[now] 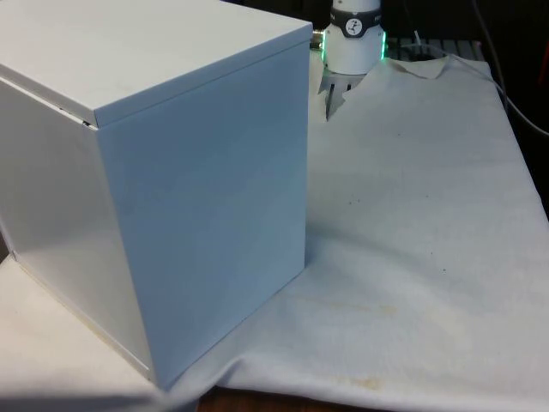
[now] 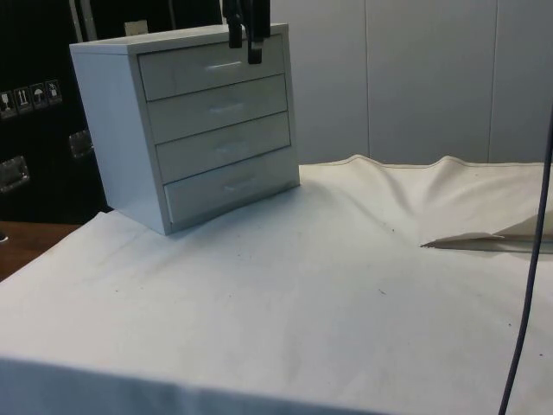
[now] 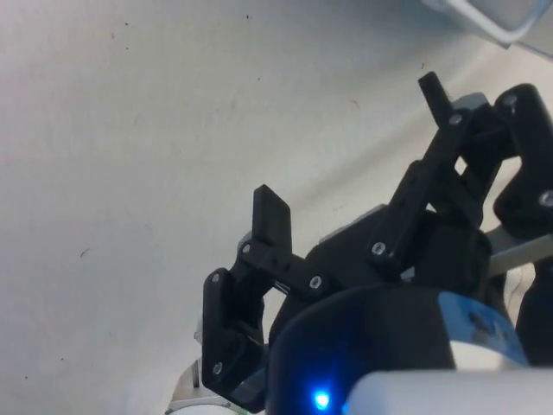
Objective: Open the drawer, then close it.
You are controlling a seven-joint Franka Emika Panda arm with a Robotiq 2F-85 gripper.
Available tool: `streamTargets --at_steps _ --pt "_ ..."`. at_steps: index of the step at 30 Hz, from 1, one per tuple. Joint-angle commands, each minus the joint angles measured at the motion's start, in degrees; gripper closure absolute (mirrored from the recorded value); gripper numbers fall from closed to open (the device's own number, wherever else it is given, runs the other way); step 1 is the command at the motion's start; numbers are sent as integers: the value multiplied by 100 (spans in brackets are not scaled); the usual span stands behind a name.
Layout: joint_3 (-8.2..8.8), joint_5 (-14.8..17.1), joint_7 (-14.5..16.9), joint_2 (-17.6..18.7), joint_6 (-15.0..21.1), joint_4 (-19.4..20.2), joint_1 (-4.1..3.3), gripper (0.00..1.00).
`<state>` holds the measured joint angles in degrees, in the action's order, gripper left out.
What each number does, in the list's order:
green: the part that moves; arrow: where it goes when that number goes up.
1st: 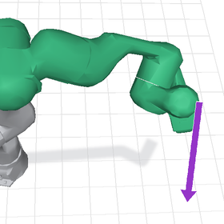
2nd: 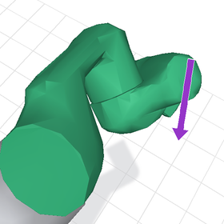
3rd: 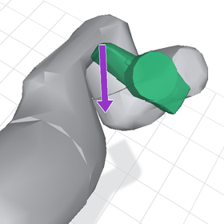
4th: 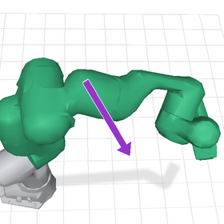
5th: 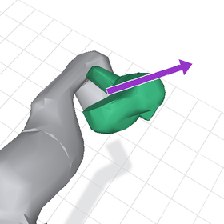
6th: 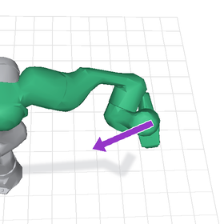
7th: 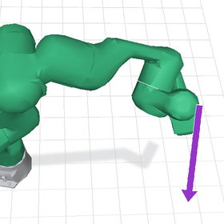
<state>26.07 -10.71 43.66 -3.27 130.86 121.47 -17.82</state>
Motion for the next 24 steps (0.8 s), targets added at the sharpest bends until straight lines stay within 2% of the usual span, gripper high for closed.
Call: streamTargets --at_steps 1,2,8,9,10,16,17,19,24 --pt "0 0 86 0 11 0 0 0" --pt "6 -11 189 -11 115 29 0 0" --pt "29 -17 435 0 218 69 6 0" --pt "23 0 390 6 109 29 6 0" --pt "46 -17 521 11 264 80 11 0" --pt "97 -23 779 34 476 155 11 0" --pt "80 0 710 34 332 109 6 0" --pt "109 -23 854 40 550 183 17 0" --pt "155 -23 1077 57 768 258 11 0"
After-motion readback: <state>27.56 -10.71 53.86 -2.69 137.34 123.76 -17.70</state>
